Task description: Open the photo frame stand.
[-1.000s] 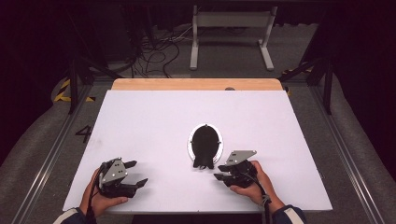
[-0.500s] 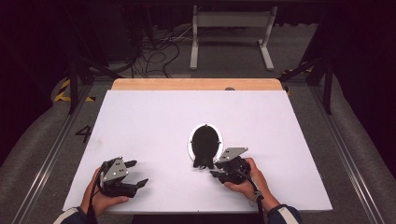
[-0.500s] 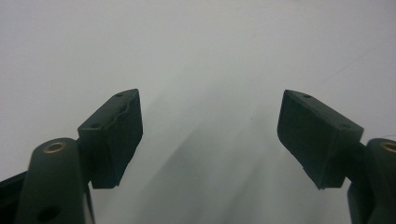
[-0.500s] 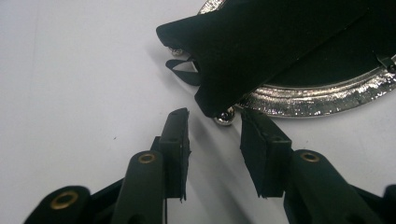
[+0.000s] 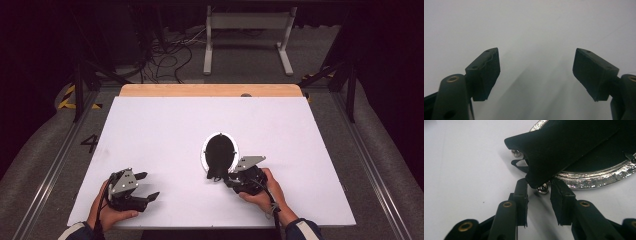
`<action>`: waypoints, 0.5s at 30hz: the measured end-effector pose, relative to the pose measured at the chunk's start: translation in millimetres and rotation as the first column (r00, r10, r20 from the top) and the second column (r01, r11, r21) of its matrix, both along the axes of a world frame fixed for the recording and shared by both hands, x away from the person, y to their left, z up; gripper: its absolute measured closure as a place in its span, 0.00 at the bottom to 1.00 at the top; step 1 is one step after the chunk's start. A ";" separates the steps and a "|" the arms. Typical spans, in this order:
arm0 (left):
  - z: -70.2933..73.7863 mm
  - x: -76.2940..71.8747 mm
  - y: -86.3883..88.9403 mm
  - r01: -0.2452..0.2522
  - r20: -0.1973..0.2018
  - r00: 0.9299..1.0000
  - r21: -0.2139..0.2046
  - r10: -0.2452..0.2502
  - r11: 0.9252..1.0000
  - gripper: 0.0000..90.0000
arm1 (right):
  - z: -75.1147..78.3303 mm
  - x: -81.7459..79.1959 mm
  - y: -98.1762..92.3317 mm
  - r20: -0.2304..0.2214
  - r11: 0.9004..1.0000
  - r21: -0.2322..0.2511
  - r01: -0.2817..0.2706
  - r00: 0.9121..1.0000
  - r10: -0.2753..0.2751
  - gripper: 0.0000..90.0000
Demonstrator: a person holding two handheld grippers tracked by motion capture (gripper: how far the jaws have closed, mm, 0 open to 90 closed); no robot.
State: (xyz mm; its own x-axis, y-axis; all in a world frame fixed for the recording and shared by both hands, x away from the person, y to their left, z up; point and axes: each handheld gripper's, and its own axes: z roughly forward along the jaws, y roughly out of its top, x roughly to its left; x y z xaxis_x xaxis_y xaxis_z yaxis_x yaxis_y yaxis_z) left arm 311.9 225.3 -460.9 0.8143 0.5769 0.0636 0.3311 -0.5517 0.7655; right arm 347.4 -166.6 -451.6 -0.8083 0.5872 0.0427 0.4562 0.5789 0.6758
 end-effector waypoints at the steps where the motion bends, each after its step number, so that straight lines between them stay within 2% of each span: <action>1: 0.1 0.0 0.2 -0.001 -0.002 1.000 -0.006 0.001 1.000 0.25 | -0.3 0.6 -0.2 -0.003 1.000 0.007 0.002 1.000 -0.002 0.76; 4: -0.1 -0.1 0.0 0.000 -0.005 1.000 -0.006 0.000 1.000 0.25 | -1.3 2.6 -0.6 -0.025 0.999 0.038 0.009 1.000 -0.008 0.77; 7: -0.2 -0.1 -1.3 0.002 -0.004 1.000 -0.005 -0.003 1.000 0.25 | -1.5 3.7 -1.4 -0.030 0.999 0.049 0.010 1.000 -0.008 0.76; 10: 0.3 -0.3 -2.5 0.005 -0.006 1.000 -0.010 -0.005 1.000 0.25 | 0.7 8.3 -7.3 -0.086 0.990 0.139 0.038 0.996 -0.026 0.74; 13: -0.4 0.0 -4.1 0.007 -0.010 1.000 -0.005 -0.007 1.000 0.25 | 1.6 11.0 -8.0 -0.112 0.982 0.183 0.048 0.993 -0.027 0.75; 14: -0.7 0.4 -4.9 0.011 -0.010 1.000 -0.003 -0.011 1.000 0.25 | 1.6 11.0 -8.0 -0.112 0.982 0.183 0.048 0.993 -0.027 0.75; 15: -1.0 0.3 -6.4 0.010 -0.014 1.000 -0.003 -0.010 1.000 0.25 | -0.3 13.9 -8.8 -0.143 0.976 0.211 0.060 0.989 -0.030 0.74</action>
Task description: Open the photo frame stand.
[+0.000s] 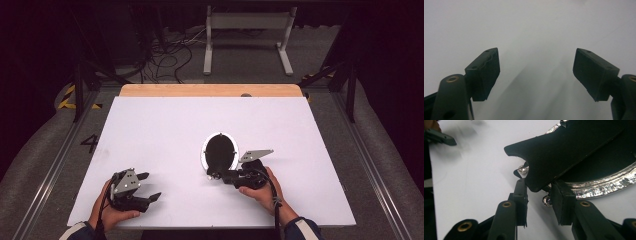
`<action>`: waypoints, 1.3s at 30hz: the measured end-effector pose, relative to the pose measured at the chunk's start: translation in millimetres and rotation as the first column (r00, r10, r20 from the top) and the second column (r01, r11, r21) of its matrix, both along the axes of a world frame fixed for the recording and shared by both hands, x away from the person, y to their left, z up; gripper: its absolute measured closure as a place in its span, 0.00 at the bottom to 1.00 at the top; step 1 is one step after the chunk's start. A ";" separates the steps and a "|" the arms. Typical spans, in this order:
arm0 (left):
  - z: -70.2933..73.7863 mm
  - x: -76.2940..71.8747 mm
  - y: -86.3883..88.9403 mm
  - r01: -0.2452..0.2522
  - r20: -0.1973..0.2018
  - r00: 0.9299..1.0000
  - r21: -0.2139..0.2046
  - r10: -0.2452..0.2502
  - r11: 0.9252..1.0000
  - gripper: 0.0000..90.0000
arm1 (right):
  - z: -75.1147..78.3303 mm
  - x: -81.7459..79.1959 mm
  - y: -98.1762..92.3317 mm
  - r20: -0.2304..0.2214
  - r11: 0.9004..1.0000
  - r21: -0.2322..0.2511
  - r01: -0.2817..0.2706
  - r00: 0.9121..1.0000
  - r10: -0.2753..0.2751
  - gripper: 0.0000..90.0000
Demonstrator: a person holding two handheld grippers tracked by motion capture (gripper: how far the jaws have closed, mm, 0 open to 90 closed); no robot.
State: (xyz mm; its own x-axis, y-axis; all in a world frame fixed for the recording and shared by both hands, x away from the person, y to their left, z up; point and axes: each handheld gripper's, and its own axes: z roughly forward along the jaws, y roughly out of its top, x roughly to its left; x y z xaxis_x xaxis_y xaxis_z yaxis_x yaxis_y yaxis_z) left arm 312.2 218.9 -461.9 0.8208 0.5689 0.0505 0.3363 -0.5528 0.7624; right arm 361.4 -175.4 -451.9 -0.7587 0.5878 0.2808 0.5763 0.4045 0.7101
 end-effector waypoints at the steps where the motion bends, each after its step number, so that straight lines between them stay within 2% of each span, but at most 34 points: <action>1: -0.1 -0.3 -0.6 0.003 -0.002 1.000 0.001 -0.003 1.000 0.25 | -0.8 1.2 -0.2 -0.011 1.000 0.010 0.003 1.000 -0.003 0.73; 3: -0.4 0.0 -1.1 0.007 -0.003 1.000 0.006 -0.007 1.000 0.25 | -2.6 5.1 -1.4 -0.045 0.999 0.045 0.007 0.999 -0.005 0.71; 6: -1.4 0.7 -2.4 0.004 0.001 1.000 0.027 -0.004 1.000 0.25 | -3.3 7.7 -2.8 -0.066 0.998 0.062 0.006 0.998 -0.002 0.68; 9: -1.5 1.0 -3.0 -0.001 0.006 1.000 0.041 0.001 0.999 0.25 | -5.5 11.0 -5.9 -0.103 0.995 0.099 0.012 0.995 -0.002 0.65; 12: -2.0 1.5 -3.9 -0.002 0.006 1.000 0.047 0.001 0.999 0.25 | -6.4 13.2 -7.1 -0.118 0.992 0.129 -0.015 0.992 0.031 0.56; 16: -2.9 1.4 -5.3 0.002 0.001 1.000 0.054 -0.002 0.999 0.25 | -6.5 13.9 -7.1 -0.119 0.991 0.130 -0.022 0.992 0.037 0.57; 21: -3.6 3.7 -6.6 -0.003 0.001 1.000 0.061 0.003 0.998 0.24 | -7.5 16.4 -6.9 -0.153 0.986 0.167 0.025 0.988 0.000 0.60; 23: -3.7 5.7 -8.9 -0.001 -0.006 1.000 0.054 0.001 0.999 0.24 | -7.0 19.3 -6.5 -0.175 0.980 0.190 0.064 0.984 -0.030 0.62; 25: -3.0 8.6 -12.2 0.001 0.001 1.000 0.058 -0.001 0.998 0.24 | -9.1 23.2 -6.2 -0.218 0.970 0.228 0.089 0.975 -0.039 0.63; 26: -2.3 11.5 -15.0 0.001 -0.002 1.000 0.046 -0.001 0.999 0.24 | -10.4 24.4 -6.2 -0.230 0.966 0.238 0.098 0.972 -0.042 0.63; 28: -1.0 17.2 -20.0 0.008 0.001 1.000 0.045 -0.008 0.999 0.24 | -12.2 26.0 -5.8 -0.279 0.953 0.271 0.138 0.958 -0.059 0.63; 32: -0.9 29.0 -31.4 0.024 -0.001 1.000 0.043 -0.024 0.999 0.25 | -13.7 29.1 -7.3 -0.334 0.928 0.320 0.191 0.939 -0.078 0.63; 34: -0.2 35.6 -38.6 0.034 0.001 0.999 0.048 -0.034 0.998 0.26 | -16.7 31.0 -7.7 -0.355 0.919 0.329 0.220 0.930 -0.096 0.63; 35: 0.3 39.6 -42.3 0.041 0.006 0.999 0.049 -0.041 0.998 0.26 | -18.5 32.3 -7.9 -0.372 0.906 0.349 0.240 0.923 -0.101 0.63; 39: 2.1 54.1 -55.2 0.055 0.003 0.998 0.040 -0.055 0.998 0.28 | -20.0 35.4 -7.7 -0.374 0.901 0.360 0.240 0.922 -0.097 0.63</action>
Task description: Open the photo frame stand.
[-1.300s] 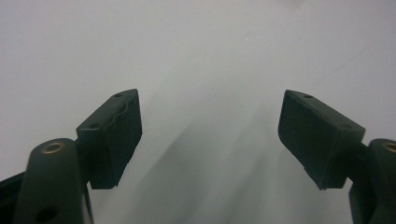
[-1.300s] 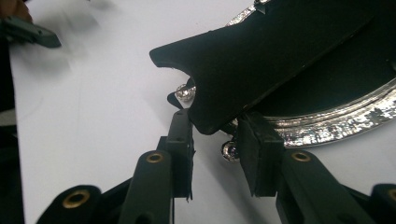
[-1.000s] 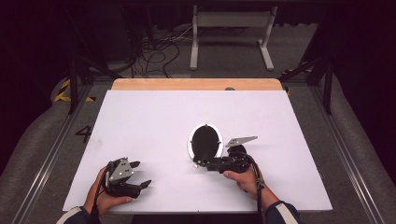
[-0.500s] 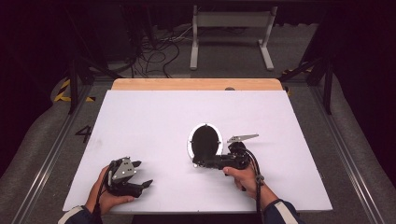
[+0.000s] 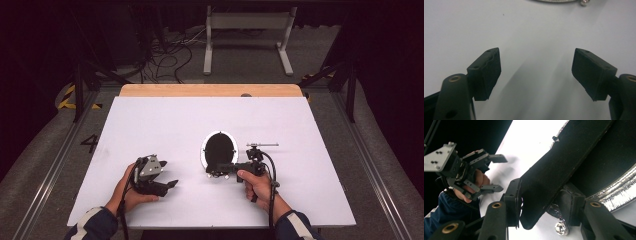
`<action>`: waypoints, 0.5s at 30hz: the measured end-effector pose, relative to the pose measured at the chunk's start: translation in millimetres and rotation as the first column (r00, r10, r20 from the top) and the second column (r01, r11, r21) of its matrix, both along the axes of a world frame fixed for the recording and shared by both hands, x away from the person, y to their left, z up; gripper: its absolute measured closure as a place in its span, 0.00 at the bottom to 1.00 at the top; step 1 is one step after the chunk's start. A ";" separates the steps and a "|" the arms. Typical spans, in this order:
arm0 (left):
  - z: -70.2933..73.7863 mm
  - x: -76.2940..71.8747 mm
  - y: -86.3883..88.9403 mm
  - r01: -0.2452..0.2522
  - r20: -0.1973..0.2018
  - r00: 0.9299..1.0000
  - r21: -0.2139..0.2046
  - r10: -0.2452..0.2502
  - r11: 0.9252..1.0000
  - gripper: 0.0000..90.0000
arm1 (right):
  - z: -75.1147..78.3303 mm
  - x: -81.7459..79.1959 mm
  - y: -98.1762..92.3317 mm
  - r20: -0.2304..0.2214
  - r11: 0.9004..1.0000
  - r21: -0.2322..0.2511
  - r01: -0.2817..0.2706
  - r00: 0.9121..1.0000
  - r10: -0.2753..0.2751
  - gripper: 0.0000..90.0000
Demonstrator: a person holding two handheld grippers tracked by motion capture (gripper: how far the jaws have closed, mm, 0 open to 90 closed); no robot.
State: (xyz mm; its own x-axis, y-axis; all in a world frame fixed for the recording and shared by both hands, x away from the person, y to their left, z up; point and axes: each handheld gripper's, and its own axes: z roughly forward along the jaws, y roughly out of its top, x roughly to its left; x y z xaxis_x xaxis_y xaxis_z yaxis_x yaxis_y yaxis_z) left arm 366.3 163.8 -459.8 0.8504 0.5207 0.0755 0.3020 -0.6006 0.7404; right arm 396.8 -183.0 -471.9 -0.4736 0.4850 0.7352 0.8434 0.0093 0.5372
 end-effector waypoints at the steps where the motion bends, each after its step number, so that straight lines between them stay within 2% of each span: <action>1: 0.1 5.7 -5.4 0.009 -0.008 1.000 0.002 -0.009 1.000 0.28 | -0.7 1.0 0.2 0.006 1.000 0.002 0.002 1.000 -0.002 0.63; 3: 0.2 14.3 -13.2 0.025 -0.015 1.000 0.005 -0.025 1.000 0.28 | -2.1 2.6 1.0 0.008 1.000 0.011 0.006 1.000 -0.006 0.63; 4: 0.7 20.2 -16.9 0.028 -0.025 0.999 -0.001 -0.028 1.000 0.28 | -2.2 3.1 1.3 0.016 1.000 0.008 0.002 1.000 -0.002 0.64; 5: 0.8 25.5 -20.1 0.023 -0.036 0.999 -0.025 -0.024 0.999 0.28 | -2.1 3.4 1.1 0.024 1.000 0.004 -0.006 1.000 0.006 0.64; 8: 0.6 39.3 -27.2 0.022 -0.071 0.997 -0.035 -0.024 0.999 0.26 | -1.1 3.1 1.9 0.050 1.000 -0.016 -0.022 0.998 0.023 0.66; 10: 0.1 45.2 -30.9 0.007 -0.067 0.998 -0.074 -0.012 0.997 0.26 | -0.7 2.5 2.4 0.064 0.999 -0.026 -0.027 0.998 0.028 0.66; 12: -0.5 54.5 -37.6 0.015 -0.106 0.994 -0.091 -0.025 0.996 0.24 | 0.4 2.2 2.7 0.077 0.999 -0.036 -0.034 0.996 0.037 0.66; 13: -0.5 54.5 -37.6 0.015 -0.106 0.994 -0.091 -0.025 0.996 0.24 | 0.4 2.2 2.7 0.077 0.999 -0.036 -0.034 0.996 0.037 0.66; 15: -1.8 61.3 -41.5 -0.001 -0.125 0.992 -0.130 -0.015 0.991 0.24 | 1.1 1.7 3.5 0.108 0.998 -0.045 -0.044 0.993 0.049 0.67</action>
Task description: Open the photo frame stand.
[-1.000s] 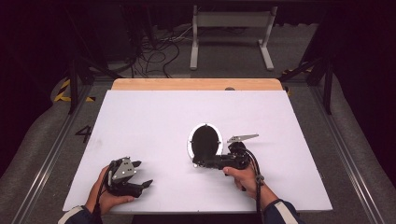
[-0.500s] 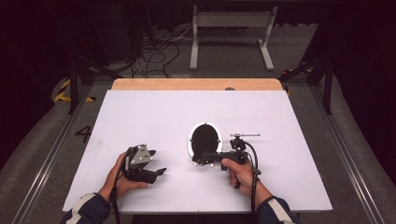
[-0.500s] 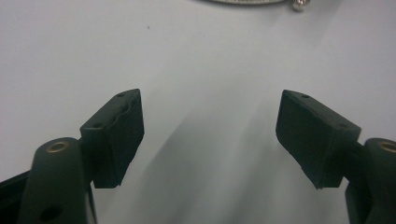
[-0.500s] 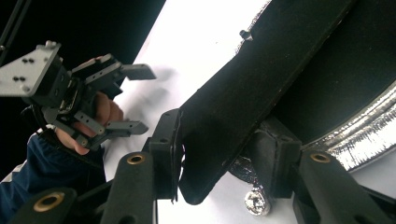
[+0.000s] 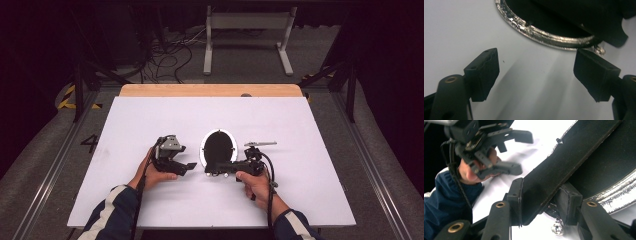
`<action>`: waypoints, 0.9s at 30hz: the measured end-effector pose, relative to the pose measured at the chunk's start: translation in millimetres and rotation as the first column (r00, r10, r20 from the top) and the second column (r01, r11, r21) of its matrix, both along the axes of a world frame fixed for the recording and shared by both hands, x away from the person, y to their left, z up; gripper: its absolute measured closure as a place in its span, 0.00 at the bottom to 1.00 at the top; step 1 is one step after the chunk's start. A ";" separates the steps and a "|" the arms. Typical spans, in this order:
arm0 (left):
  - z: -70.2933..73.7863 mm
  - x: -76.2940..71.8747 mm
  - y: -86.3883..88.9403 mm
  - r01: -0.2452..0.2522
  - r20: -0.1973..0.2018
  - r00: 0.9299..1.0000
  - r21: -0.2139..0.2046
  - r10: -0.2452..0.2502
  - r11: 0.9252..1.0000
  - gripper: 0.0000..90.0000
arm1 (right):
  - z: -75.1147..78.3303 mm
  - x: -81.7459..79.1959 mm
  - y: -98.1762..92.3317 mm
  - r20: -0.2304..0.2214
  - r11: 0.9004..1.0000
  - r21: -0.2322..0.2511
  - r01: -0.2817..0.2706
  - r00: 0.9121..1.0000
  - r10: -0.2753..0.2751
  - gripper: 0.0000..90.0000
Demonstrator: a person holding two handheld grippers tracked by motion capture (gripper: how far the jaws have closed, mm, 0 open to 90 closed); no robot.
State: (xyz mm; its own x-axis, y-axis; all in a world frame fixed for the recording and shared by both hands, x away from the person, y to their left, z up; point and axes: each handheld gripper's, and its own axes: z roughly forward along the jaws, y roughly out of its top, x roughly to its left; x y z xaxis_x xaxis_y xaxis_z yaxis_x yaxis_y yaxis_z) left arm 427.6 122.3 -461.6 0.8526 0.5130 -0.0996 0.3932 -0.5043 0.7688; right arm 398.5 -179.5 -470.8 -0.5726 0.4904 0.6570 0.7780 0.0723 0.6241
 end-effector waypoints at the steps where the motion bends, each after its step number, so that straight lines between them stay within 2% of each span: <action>1: -0.5 2.8 -2.0 0.002 -0.013 1.000 0.001 -0.002 1.000 0.24 | 0.5 0.0 0.4 0.008 1.000 -0.009 -0.003 1.000 0.003 0.67; 3: -2.0 7.1 -6.4 -0.011 -0.038 0.999 -0.001 0.010 1.000 0.20 | 1.9 -1.0 1.4 0.028 1.000 -0.020 -0.010 1.000 0.011 0.67; 4: -2.0 7.1 -6.4 -0.011 -0.038 0.999 -0.001 0.010 1.000 0.19 | 3.2 -2.0 2.5 0.056 0.999 -0.037 -0.017 0.998 0.019 0.67; 5: -2.2 11.2 -7.4 -0.005 -0.056 0.998 -0.029 0.003 1.000 0.19 | 4.7 -3.2 3.5 0.082 0.998 -0.053 -0.025 0.996 0.030 0.67; 7: -2.4 14.2 -9.3 -0.001 -0.086 0.996 -0.061 -0.004 0.998 0.19 | 7.5 -5.2 5.7 0.119 0.996 -0.078 -0.036 0.992 0.045 0.67; 8: -2.4 16.3 -9.9 0.017 -0.073 0.997 -0.062 -0.021 0.998 0.18 | 8.6 -6.3 6.7 0.141 0.995 -0.091 -0.042 0.989 0.054 0.67; 10: -2.9 16.2 -13.8 0.021 -0.074 0.997 -0.071 -0.027 0.997 0.19 | 9.3 -7.2 7.1 0.169 0.993 -0.101 -0.057 0.983 0.073 0.67; 12: -2.6 17.3 -16.9 0.046 -0.101 0.993 -0.091 -0.055 0.995 0.18 | 8.7 -7.4 6.5 0.182 0.993 -0.103 -0.063 0.980 0.081 0.67; 15: 0.5 19.2 -20.4 0.047 -0.108 0.992 -0.118 -0.060 0.992 0.18 | 8.2 -7.7 5.4 0.194 0.992 -0.106 -0.074 0.976 0.094 0.67; 17: 1.1 21.5 -21.2 0.047 -0.115 0.991 -0.128 -0.062 0.991 0.17 | 8.7 -8.9 5.9 0.214 0.990 -0.113 -0.080 0.971 0.103 0.67; 19: 0.9 23.8 -20.3 0.019 -0.141 0.989 -0.155 -0.041 0.988 0.16 | 9.9 -10.5 6.8 0.241 0.988 -0.131 -0.087 0.963 0.117 0.67; 22: -0.8 27.2 -17.6 0.022 -0.145 0.988 -0.173 -0.047 0.985 0.17 | 11.4 -12.8 8.5 0.273 0.985 -0.147 -0.094 0.953 0.132 0.67; 24: -1.7 28.3 -16.5 0.024 -0.163 0.985 -0.188 -0.055 0.982 0.17 | 11.8 -13.7 8.9 0.292 0.982 -0.157 -0.101 0.946 0.144 0.67; 26: -1.4 28.4 -16.0 0.031 -0.163 0.985 -0.197 -0.063 0.980 0.17 | 12.0 -13.7 8.8 0.295 0.982 -0.157 -0.105 0.944 0.148 0.67; 27: 0.3 27.8 -15.4 0.037 -0.176 0.981 -0.222 -0.078 0.974 0.17 | 12.0 -13.8 8.8 0.298 0.981 -0.160 -0.106 0.943 0.151 0.67</action>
State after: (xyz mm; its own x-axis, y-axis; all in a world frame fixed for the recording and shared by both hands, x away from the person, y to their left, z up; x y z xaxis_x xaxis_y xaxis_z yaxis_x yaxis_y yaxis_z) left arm 455.4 106.8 -461.3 0.8369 0.4127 -0.3594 0.5122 -0.3594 0.7801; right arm 384.7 -170.8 -458.8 -0.7997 0.4731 0.3696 0.5284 0.2624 0.8074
